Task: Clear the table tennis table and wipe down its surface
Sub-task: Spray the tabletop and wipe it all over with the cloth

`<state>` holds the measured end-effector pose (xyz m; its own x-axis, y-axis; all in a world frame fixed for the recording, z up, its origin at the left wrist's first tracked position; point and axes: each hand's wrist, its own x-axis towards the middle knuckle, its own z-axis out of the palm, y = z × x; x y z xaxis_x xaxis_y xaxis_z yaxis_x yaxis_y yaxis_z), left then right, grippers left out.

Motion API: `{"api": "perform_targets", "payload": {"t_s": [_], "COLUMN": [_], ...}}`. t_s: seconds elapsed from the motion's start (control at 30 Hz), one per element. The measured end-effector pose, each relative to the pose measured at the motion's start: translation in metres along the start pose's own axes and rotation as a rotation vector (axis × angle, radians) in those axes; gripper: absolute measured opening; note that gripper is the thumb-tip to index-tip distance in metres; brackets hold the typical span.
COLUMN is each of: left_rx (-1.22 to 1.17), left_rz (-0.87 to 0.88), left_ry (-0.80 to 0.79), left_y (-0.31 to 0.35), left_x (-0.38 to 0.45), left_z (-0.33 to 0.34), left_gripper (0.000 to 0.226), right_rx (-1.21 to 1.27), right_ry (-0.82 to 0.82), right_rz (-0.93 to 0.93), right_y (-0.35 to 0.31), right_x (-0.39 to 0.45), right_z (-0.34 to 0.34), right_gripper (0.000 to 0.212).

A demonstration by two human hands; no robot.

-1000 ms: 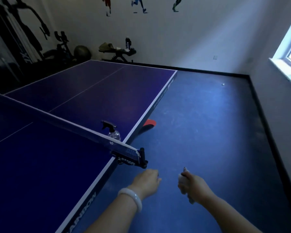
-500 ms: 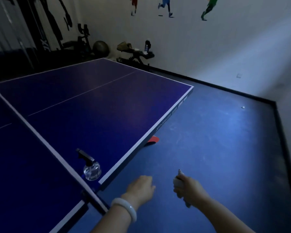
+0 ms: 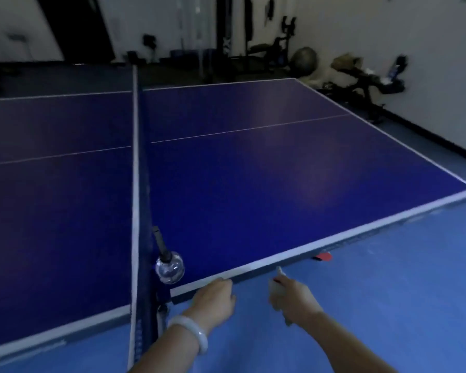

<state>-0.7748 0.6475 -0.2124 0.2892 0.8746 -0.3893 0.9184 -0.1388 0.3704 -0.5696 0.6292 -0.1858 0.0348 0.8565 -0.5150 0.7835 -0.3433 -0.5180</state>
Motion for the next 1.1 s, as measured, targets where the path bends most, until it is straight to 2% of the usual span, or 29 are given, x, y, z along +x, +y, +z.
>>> {"api": "perform_targets", "payload": {"t_s": [0.07, 0.13, 0.17, 0.2, 0.23, 0.27, 0.3, 0.33, 0.43, 0.57, 0.67, 0.8, 0.93, 1.0, 1.1], "left_rx": [-0.039, -0.090, -0.121, -0.148, -0.170, -0.199, -0.233, -0.279, -0.441, -0.727, -0.911, -1.054, -1.206, -1.225, -1.174], "left_rz": [-0.096, -0.206, -0.270, -0.339, -0.420, -0.508, -0.602, -0.692, -0.860, -0.755, -0.678, -0.541, -0.509, -0.513, -0.438], "left_ry": [0.060, 0.116, 0.143, 0.171, 0.196, 0.229, 0.265, 0.311, 0.450, 0.656, 0.709, 0.706, 0.681, 0.659, 0.533], "left_y": [0.003, -0.003, -0.007, -0.011, -0.017, -0.023, -0.030, -0.036, -0.053, -0.075, -0.088, -0.103, -0.103, -0.098, -0.078], "left_x": [0.001, 0.002, 0.000, -0.003, -0.006, -0.010, -0.014, -0.016, -0.015, 0.001, 0.017, 0.039, 0.057, 0.067, 0.083], "left_z": [-0.007, -0.010, -0.012, -0.013, -0.013, -0.014, -0.014, -0.014, -0.012, -0.013, -0.019, -0.023, -0.026, -0.029, -0.033], "left_gripper": [0.027, 0.029, 0.030, 0.031, 0.033, 0.035, 0.037, 0.040, 0.053, 0.087, 0.092, 0.065, 0.039, 0.023, 0.016], "right_rx": [-0.105, -0.297, -0.358, -0.525, -0.835, -1.148, -1.326, -1.458, -1.668, -1.762, -1.839, -1.761, -1.627, -1.623, -1.573], "right_ry": [-0.054, -0.045, 0.063, 0.098, 0.064, -0.058, -0.203, -0.331, -0.342, -0.236, -0.194, -0.197, -0.253, -0.221, -0.137], "right_rz": [-0.080, -0.255, -0.338, -0.383, -0.470, -0.577, -0.731, -0.770, -0.921, -1.004, -1.065, -1.044, -0.887, -0.876, -0.839], "right_y": [0.000, -0.006, -0.009, -0.017, -0.033, -0.051, -0.063, -0.078, -0.111, -0.133, -0.140, -0.140, -0.127, -0.121, -0.096], "right_x": [0.028, 0.052, 0.065, 0.072, 0.080, 0.086, 0.098, 0.103, 0.111, 0.127, 0.142, 0.161, 0.172, 0.170, 0.171], "right_z": [-0.012, -0.019, -0.018, -0.024, -0.026, -0.021, -0.009, -0.004, 0.004, 0.014, 0.015, 0.010, 0.001, -0.009, -0.026], "right_gripper": [0.057, 0.058, 0.054, 0.048, 0.046, 0.042, 0.034, 0.026, 0.025, 0.037, 0.049, 0.056, 0.057, 0.054, 0.052]}}
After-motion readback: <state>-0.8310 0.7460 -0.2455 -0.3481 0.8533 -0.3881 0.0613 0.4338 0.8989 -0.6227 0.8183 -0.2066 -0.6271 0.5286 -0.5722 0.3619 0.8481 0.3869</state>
